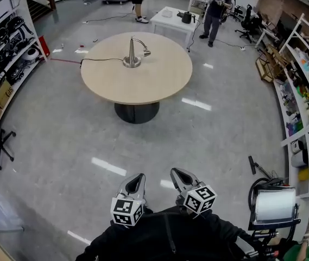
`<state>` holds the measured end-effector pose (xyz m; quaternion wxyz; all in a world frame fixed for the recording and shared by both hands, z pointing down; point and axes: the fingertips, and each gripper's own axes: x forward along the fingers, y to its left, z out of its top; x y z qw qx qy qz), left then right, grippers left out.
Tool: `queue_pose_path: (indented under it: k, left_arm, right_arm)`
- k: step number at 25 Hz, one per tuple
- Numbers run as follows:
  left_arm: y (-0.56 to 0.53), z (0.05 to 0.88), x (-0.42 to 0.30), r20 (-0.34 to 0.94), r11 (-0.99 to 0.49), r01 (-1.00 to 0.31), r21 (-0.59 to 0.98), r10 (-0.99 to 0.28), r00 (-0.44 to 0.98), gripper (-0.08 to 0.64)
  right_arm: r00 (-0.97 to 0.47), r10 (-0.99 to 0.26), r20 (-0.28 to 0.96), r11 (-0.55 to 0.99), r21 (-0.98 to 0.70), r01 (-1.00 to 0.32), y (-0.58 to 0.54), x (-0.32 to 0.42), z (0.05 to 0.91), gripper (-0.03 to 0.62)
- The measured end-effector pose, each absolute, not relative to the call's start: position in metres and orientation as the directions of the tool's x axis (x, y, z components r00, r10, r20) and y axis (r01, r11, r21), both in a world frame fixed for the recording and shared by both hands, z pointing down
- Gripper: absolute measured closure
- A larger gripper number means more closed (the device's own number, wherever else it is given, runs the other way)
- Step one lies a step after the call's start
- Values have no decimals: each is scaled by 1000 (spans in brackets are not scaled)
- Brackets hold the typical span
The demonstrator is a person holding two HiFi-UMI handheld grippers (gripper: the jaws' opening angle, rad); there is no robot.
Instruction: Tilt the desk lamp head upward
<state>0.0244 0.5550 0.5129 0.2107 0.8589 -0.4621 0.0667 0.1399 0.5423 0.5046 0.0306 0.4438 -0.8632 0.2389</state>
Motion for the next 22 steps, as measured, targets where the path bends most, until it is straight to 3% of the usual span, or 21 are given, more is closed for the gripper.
queue_pose_path:
  k: [11, 22]
  left_arm:
    - [516, 520, -11, 297, -484, -810, 331, -762, 576, 554]
    - [450, 520, -31, 321, -423, -860, 285, -803, 502, 554]
  right_arm:
    - [-601, -744, 292, 493, -367, -789, 501, 105, 508, 586]
    - [-674, -693, 258, 565, -386, -729, 424, 85, 511, 586]
